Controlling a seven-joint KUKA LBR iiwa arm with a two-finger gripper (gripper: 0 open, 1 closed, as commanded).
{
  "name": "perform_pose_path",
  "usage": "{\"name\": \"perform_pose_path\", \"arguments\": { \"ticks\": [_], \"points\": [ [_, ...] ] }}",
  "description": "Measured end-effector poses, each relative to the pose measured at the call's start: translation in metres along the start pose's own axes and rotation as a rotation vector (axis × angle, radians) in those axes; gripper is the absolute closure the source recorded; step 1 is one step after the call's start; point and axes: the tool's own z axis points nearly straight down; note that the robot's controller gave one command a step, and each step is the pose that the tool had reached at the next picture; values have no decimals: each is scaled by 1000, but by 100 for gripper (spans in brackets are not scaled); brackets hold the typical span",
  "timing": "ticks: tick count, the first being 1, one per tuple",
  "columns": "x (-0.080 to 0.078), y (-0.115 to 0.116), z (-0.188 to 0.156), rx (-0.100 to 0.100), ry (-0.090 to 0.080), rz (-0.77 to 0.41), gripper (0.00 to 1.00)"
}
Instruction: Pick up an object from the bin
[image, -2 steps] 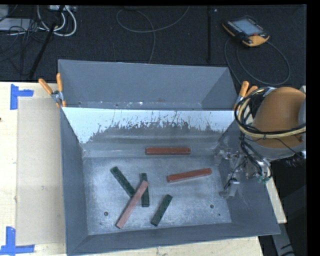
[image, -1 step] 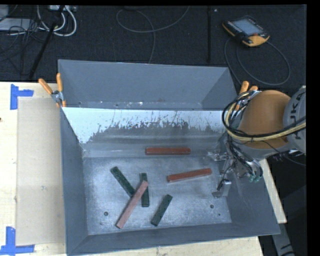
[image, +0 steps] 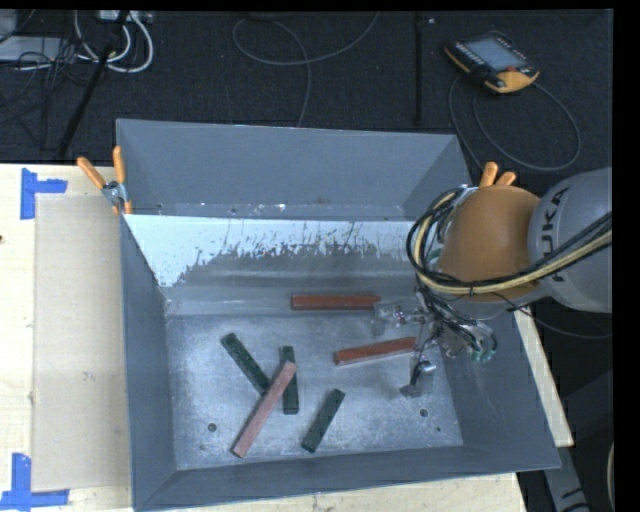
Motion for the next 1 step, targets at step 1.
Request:
{"name": "perform_pose_path", "arguments": {
  "ticks": [1],
  "points": [
    [-14,23,14,-3,-1,-6,0]
  ]
}}
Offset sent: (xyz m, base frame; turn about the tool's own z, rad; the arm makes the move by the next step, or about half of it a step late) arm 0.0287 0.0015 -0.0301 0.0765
